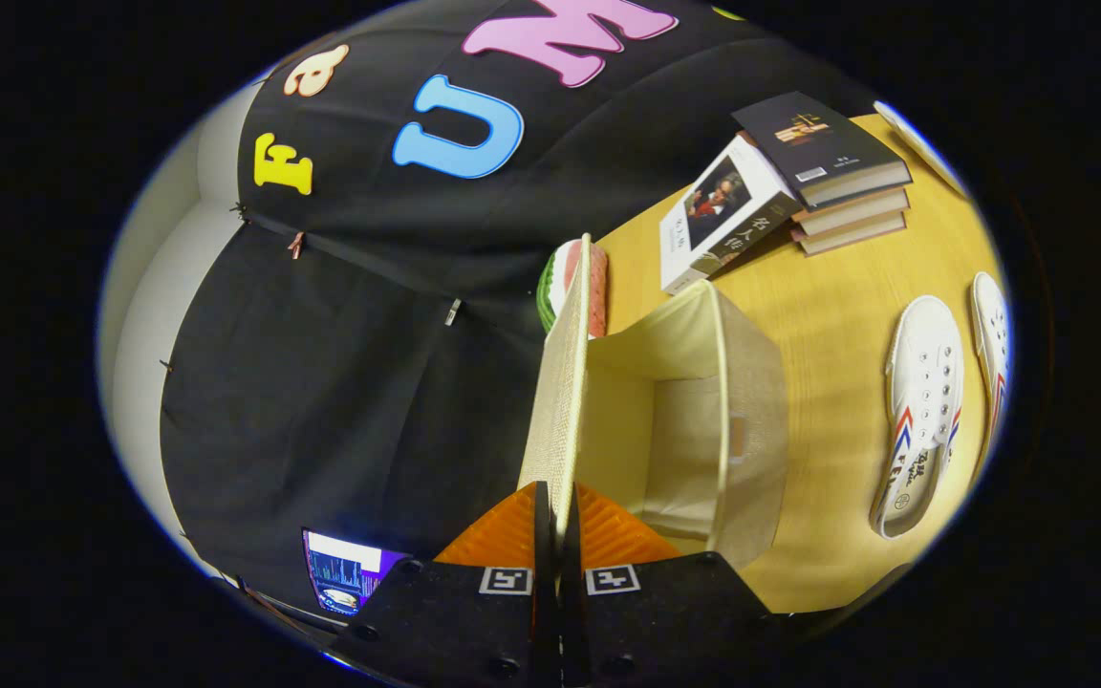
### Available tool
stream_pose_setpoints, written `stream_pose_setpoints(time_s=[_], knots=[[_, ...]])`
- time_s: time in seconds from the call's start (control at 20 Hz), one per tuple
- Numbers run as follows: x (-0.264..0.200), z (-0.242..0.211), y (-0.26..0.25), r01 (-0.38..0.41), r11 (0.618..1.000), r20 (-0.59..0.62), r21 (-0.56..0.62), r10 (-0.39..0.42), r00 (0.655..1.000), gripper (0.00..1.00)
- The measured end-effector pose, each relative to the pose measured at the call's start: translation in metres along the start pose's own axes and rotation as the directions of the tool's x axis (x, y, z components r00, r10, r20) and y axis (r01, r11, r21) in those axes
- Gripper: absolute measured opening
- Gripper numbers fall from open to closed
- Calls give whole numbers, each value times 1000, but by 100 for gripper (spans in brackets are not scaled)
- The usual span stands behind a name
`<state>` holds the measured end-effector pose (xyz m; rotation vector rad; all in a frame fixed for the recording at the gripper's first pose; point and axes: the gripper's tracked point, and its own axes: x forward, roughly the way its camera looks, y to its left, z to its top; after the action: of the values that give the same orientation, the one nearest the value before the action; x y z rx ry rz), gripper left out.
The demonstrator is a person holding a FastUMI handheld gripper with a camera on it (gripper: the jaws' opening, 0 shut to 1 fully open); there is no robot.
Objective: Open the storage box then place both shoes into the box .Put the left shoe in first, then the right shoe, with the right side of both shoes facing outward in a uniform manner.
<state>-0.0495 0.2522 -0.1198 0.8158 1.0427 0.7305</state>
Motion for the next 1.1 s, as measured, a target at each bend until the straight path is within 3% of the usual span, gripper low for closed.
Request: stream_pose_setpoints(time_s=[0.45,0.65,1.1], knots=[[78,-28,121,-131,978,-76,-161,120,990,6],[119,-52,148,-136,975,-105,-179,118,987,6],[188,-86,155,-81,975,-126,-208,56,991,6]])
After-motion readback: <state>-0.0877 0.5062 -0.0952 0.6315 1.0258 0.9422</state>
